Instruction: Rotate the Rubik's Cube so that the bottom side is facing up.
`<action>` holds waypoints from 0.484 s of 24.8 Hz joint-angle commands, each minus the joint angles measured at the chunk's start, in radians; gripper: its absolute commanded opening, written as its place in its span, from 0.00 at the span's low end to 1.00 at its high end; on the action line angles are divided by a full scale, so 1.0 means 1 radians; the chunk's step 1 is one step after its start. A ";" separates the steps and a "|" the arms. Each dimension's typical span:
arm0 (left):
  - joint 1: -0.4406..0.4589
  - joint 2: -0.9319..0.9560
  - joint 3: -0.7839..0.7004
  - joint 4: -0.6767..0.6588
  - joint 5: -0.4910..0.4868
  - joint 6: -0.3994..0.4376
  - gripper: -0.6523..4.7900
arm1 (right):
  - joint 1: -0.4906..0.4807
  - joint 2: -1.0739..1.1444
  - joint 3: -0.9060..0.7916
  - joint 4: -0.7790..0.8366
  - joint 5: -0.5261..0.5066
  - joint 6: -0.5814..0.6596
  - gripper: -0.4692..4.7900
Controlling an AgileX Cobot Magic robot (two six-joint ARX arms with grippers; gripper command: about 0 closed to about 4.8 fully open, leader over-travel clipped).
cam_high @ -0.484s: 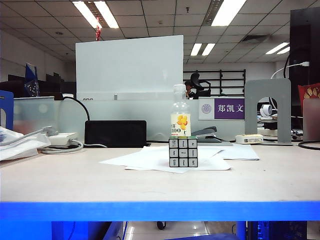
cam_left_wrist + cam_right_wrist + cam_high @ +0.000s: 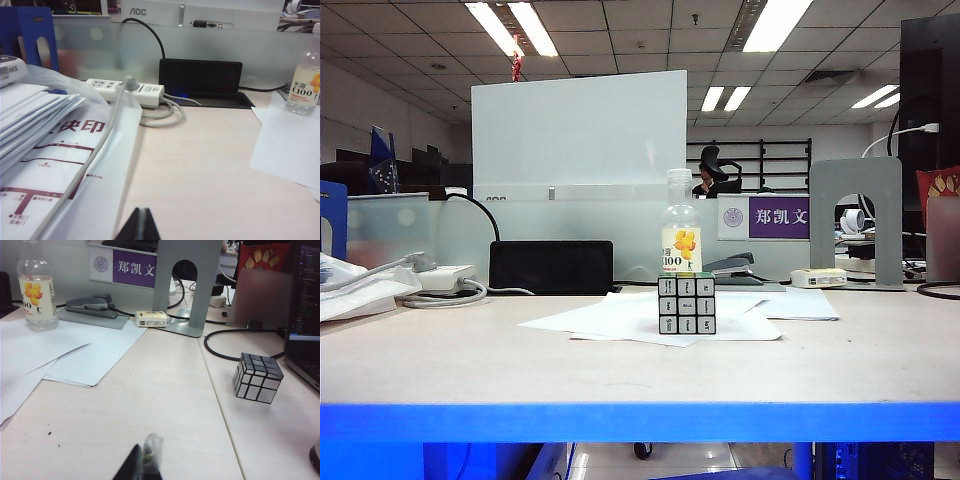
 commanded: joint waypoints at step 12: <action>-0.001 -0.001 0.070 0.140 0.199 -0.362 0.30 | -0.001 -0.002 0.204 -0.174 -0.167 0.420 0.08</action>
